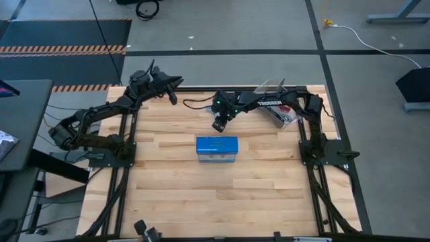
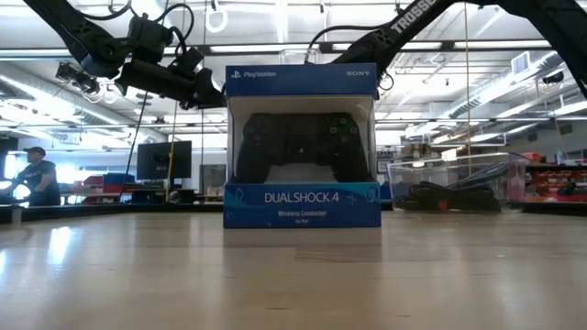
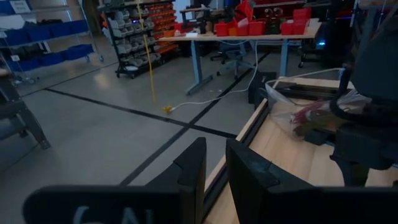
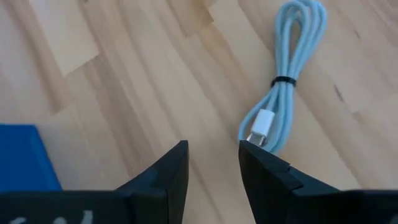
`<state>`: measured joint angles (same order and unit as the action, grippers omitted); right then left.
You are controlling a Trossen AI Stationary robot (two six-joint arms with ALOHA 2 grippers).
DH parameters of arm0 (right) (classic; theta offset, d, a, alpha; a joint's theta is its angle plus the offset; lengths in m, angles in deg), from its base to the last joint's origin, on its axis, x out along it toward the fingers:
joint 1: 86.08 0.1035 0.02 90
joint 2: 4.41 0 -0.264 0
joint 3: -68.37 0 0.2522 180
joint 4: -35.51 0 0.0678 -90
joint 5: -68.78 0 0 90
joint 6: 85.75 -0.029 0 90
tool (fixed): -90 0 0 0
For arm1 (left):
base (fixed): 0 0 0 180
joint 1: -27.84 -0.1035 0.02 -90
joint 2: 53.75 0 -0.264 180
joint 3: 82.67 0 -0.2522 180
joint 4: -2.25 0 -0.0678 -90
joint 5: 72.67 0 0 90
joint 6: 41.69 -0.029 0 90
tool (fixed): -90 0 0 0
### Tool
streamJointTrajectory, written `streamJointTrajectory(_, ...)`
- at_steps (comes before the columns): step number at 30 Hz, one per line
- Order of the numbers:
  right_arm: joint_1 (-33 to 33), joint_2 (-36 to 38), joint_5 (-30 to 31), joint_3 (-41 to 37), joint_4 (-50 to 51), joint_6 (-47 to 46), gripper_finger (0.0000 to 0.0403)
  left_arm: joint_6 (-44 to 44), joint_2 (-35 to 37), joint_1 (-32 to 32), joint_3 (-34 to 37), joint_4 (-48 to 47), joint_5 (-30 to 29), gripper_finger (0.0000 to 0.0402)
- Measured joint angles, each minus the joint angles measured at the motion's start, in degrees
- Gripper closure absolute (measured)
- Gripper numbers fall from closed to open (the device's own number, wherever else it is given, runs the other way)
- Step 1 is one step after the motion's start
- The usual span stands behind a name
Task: Pick and place USB-C Cables
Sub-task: Put the blue charger cable into the container
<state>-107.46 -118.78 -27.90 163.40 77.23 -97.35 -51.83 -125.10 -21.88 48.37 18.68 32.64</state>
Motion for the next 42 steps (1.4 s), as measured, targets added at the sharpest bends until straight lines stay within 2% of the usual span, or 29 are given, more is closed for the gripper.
streamJointTrajectory(8, 0.7, -2.1, -0.6, -0.1, -0.4, -1.9, 0.0275, 0.5, 0.0, 0.0, 0.0, -0.1, 0.0, 0.0333)
streamJointTrajectory(13, 0.4, -2.0, 1.5, 0.0, -2.0, -1.9, 0.0277, 0.5, 0.0, 0.0, -0.1, -1.6, 0.0, 0.0333)
streamJointTrajectory(20, -0.2, -2.0, -4.7, 0.0, -2.6, -1.2, 0.0259, 0.4, 0.0, 0.0, -0.1, -5.0, 0.0, 0.0333)
streamJointTrajectory(25, -0.7, -2.0, -0.9, 0.0, -2.4, -1.0, 0.025, -1.0, 0.0, 0.0, -0.1, -7.5, 0.0, 0.0333)
streamJointTrajectory(28, -1.2, -2.0, -1.7, 0.0, -2.4, 1.3, 0.0245, -1.1, 0.0, 0.0, -0.1, -8.8, 0.0, 0.0333)
streamJointTrajectory(34, -1.4, -2.7, -2.6, 0.1, -1.9, 1.9, 0.0203, -4.0, 0.0, -0.2, -0.1, -13.1, 0.0, 0.0333)
streamJointTrajectory(39, -1.4, -2.7, 2.0, 0.1, -2.2, 1.1, 0.0156, -4.0, 0.1, -1.3, -0.1, -13.6, 0.0, 0.0333)
streamJointTrajectory(42, -1.6, -2.7, 1.6, 0.1, -2.9, 0.7, 0.0137, -4.0, 0.1, -1.6, -0.1, -14.2, 0.0, 0.0333)
